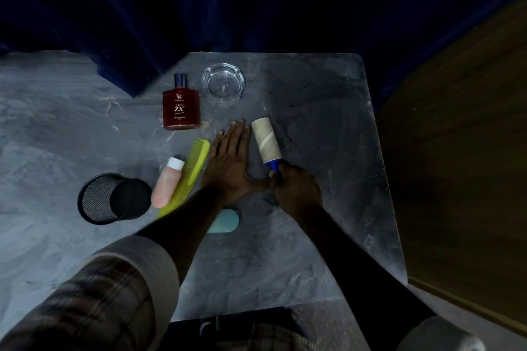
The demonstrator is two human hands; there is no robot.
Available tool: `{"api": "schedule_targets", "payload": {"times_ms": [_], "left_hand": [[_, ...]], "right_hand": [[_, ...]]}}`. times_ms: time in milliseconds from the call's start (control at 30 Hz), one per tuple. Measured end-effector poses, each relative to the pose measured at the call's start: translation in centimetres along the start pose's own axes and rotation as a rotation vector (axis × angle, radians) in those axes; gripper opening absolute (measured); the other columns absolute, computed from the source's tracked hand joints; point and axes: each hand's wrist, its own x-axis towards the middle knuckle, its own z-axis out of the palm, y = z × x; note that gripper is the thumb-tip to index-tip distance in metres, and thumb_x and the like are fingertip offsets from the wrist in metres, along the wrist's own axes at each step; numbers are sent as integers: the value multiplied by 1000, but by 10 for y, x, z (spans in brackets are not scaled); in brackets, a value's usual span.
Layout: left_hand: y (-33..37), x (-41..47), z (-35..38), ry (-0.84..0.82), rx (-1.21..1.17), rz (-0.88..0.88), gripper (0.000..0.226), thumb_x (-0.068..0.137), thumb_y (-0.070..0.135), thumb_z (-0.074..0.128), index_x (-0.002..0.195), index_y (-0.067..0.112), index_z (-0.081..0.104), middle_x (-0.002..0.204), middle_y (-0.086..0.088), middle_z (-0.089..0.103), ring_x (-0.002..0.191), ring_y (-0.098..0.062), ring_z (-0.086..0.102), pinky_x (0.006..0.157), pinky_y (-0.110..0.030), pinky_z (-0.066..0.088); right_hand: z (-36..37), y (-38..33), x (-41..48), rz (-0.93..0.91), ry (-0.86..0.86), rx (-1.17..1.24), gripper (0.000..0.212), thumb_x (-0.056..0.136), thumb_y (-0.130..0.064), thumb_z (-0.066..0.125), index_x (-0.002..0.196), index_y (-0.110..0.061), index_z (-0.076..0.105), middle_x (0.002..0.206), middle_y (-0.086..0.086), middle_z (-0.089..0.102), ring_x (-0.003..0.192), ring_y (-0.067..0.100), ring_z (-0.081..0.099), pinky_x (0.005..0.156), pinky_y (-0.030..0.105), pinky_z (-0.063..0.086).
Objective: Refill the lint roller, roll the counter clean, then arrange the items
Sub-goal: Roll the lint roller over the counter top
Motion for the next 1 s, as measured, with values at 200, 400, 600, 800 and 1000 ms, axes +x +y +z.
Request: {"api": "schedule_targets", "payload": {"times_ms": [200, 400, 600, 800, 1000], "left_hand": [[2, 0, -5, -40, 11, -6, 145, 65, 102, 49, 169, 7, 16, 179, -15, 11, 167, -30, 11, 135, -53, 11], [2, -1, -7, -51, 7, -5, 145, 67, 102, 49, 170, 8, 11, 180, -13, 7, 168, -29, 6, 136, -52, 8], [1, -1, -5, -41, 5, -10, 145, 66, 105, 43, 170, 9, 11, 180, -12, 8, 168, -28, 8, 136, -50, 7], [1, 0, -4, -34, -8, -14, 144, 66, 105, 44, 170, 10, 10, 180, -12, 9, 167, -28, 10, 135, -49, 7], [3, 0, -5, -36, -7, -16, 145, 65, 102, 49, 170, 10, 11, 180, -12, 10, 167, -28, 10, 135, -49, 7]], "right_hand": [[-8, 23, 10, 84, -4, 27, 35, 98, -42, 47, 119, -19, 63, 113, 14, 71, 106, 37, 66, 91, 41, 52], [-27, 72, 19, 262, 31, 113, 35, 99, -38, 50, 125, -17, 62, 122, 19, 67, 112, 41, 63, 97, 47, 49], [-48, 124, 15, 536, 102, 395, 38, 97, -38, 57, 129, -18, 61, 125, 19, 65, 113, 38, 62, 100, 54, 50], [-64, 157, 13, 705, 84, 387, 47, 100, -37, 54, 138, -11, 53, 132, 21, 59, 115, 38, 58, 86, 37, 39], [-62, 150, 12, 660, 59, 435, 45, 100, -36, 55, 137, -12, 54, 132, 18, 61, 117, 35, 60, 85, 33, 42]]}}
